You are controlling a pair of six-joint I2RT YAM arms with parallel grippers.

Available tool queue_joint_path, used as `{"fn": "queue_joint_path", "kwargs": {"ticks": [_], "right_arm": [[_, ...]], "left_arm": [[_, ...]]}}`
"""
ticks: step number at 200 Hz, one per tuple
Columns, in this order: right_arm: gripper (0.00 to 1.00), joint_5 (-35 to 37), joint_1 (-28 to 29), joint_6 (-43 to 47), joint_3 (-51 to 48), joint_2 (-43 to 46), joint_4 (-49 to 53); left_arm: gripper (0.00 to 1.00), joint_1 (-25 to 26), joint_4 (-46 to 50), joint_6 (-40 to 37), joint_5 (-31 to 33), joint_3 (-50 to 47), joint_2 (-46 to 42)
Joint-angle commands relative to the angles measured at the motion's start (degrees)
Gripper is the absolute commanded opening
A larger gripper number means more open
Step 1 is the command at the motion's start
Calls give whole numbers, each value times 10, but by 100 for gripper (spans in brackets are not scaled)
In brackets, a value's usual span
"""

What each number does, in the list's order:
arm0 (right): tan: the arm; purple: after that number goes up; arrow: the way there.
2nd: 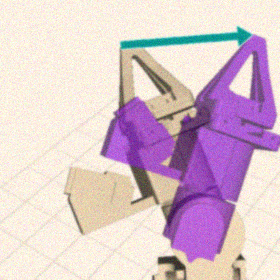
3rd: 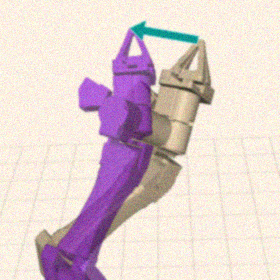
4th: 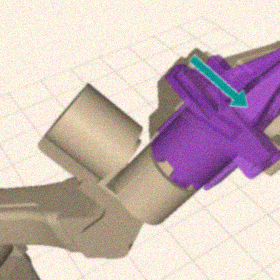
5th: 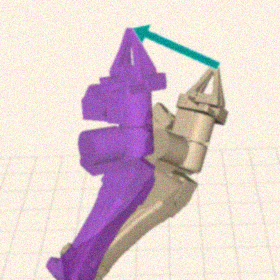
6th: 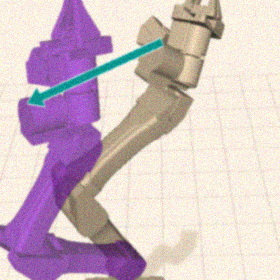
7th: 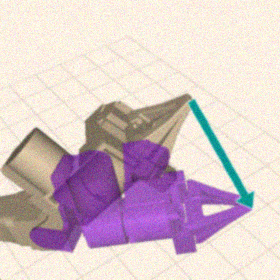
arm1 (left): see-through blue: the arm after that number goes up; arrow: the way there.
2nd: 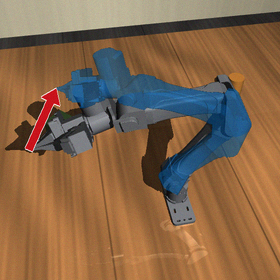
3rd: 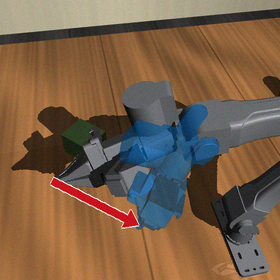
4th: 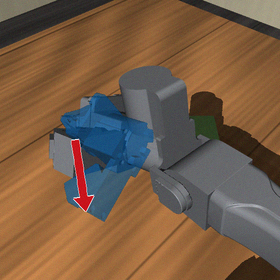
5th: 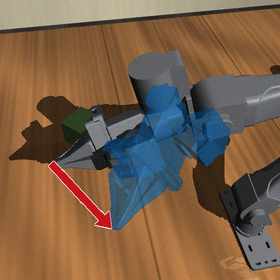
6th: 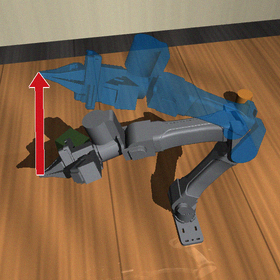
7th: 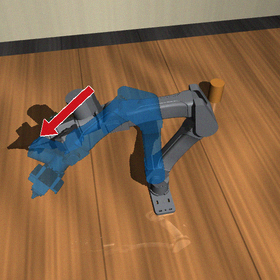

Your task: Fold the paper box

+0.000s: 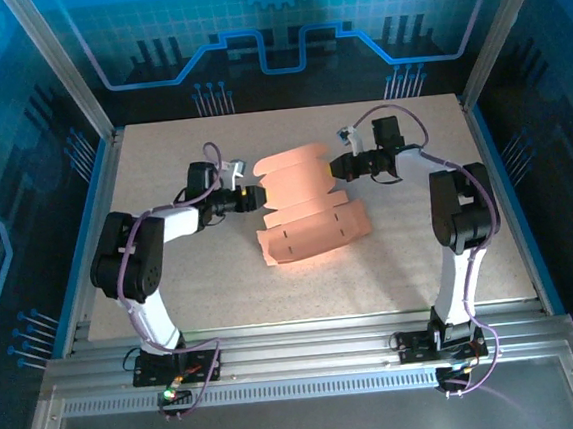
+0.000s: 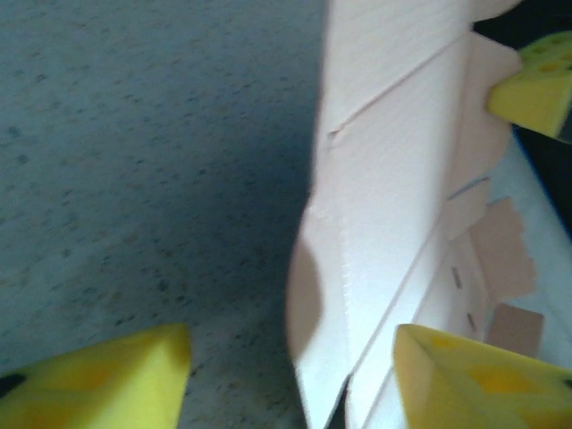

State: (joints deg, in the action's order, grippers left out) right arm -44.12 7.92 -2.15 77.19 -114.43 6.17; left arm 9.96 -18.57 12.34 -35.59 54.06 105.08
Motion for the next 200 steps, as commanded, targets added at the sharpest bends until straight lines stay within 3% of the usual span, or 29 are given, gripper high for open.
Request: {"fn": "queue_joint_path", "kwargs": {"ticks": [1, 36, 94, 107, 121, 139, 169, 200], "right_arm": [[0, -36, 8, 22, -2, 15, -13], [0, -52, 15, 31, 7, 13, 4], [2, -29, 14, 20, 13, 25, 17], [16, -7, 15, 0, 13, 33, 15], [45, 30, 13, -38, 10, 47, 10], [55, 75, 11, -78, 9, 72, 28], [57, 160, 10, -127, -79, 168, 14], [54, 284, 29, -171, -199, 285, 69]], "left_arm": [[54, 2, -49, 7, -77, 20, 19], [39, 11, -21, -16, -98, 45, 35], [1, 17, -49, -35, -94, 28, 23], [0, 18, -48, -42, -82, 25, 17], [0, 22, -46, -54, -61, 18, 9], [0, 32, -49, -78, -22, 5, -3], [0, 44, -53, -116, 25, -12, -21], [0, 52, -69, -138, 39, -27, -29]]}}
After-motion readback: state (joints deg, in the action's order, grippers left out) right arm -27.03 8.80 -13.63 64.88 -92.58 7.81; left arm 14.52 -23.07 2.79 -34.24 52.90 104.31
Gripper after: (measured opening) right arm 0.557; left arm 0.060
